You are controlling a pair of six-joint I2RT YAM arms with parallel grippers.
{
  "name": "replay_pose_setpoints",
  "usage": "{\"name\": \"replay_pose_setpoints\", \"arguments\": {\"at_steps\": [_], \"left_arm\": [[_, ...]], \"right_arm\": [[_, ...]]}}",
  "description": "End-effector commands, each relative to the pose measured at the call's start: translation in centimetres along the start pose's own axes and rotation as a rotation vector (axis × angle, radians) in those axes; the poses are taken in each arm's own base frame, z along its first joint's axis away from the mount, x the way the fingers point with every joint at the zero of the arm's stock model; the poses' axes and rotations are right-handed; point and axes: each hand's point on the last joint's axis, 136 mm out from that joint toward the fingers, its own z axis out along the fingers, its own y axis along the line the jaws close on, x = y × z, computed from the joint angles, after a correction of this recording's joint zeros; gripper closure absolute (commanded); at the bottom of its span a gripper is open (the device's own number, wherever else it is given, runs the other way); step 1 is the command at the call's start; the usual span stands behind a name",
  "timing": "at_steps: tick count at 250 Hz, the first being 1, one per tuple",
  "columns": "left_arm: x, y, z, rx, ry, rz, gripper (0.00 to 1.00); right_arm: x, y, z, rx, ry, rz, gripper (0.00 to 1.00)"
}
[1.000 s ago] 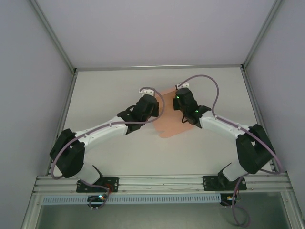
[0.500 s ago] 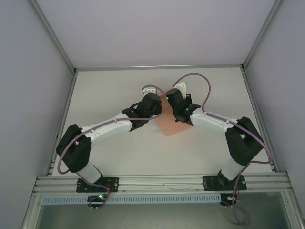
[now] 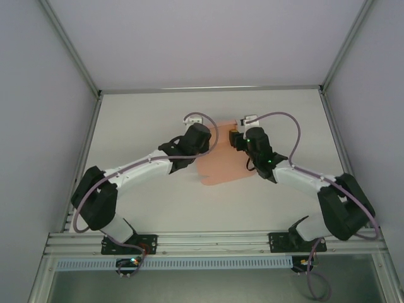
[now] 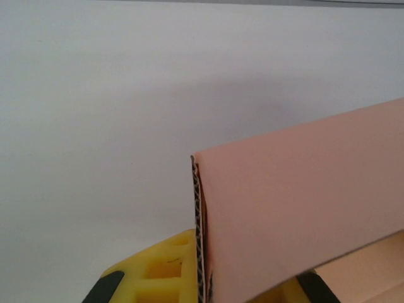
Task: Assemble paper box
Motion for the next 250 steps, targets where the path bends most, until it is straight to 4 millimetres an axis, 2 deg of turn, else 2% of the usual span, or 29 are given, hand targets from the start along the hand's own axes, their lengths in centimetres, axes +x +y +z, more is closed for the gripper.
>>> {"name": "replay_pose_setpoints", "arguments": {"at_steps": [1,28,52,70,89,119,153,184,190,197,226,250], "left_arm": [[-0.5,0.9,-1.1,-0.016,-0.027,0.005,1.00],[-0.6,0.9,-1.3,-0.003,-0.034,0.017,1.00],[-0.6,0.9,-1.5,0.007,-0.036,0.045,1.00],[-0.6,1.1,-1.7,0.018,-0.043,0.061,1.00],[-0.8,1.6,-1.9,0.014,-0.055,0.048,1.00],[-1.1,1.8,-2.0,0.025,-0.057,0.037,1.00],[-1.2,1.7,-1.9,0.025,-0.052,0.035,1.00],[-1.1,1.6,-1.8,0.025,-0.045,0.024,1.00],[-1.0,1.7,-1.7,0.023,-0.041,0.022,1.00],[-1.1,1.7,-1.7,0.021,-0.040,0.022,1.00],[-1.0,1.6,-1.6,0.019,-0.036,0.023,1.00],[-1.2,1.5,-1.5,0.017,-0.037,0.020,1.00]], "right_arm": [[-2.7,2.8,-2.8,-0.187,-0.062,-0.014,0.27],[-3.5,3.2,-4.7,-0.244,-0.053,-0.009,0.21],[-3.8,1.9,-5.7,-0.215,-0.045,0.037,0.16],[-3.4,0.7,-5.9,-0.187,-0.008,0.085,0.15],[-1.9,0.7,-5.8,-0.197,0.054,0.071,0.16],[0.0,1.1,-4.5,-0.198,0.112,0.081,0.24],[-0.1,2.2,-2.5,-0.181,0.136,0.046,0.31],[0.0,2.3,-0.1,-0.105,0.166,0.023,0.38],[-0.4,2.4,0.0,-0.102,0.155,0.021,0.39],[0.2,2.4,0.8,-0.081,0.170,0.015,0.40],[0.0,1.7,2.2,0.020,0.163,0.016,0.54],[0.7,1.8,3.0,0.057,0.196,-0.012,0.60]]}}
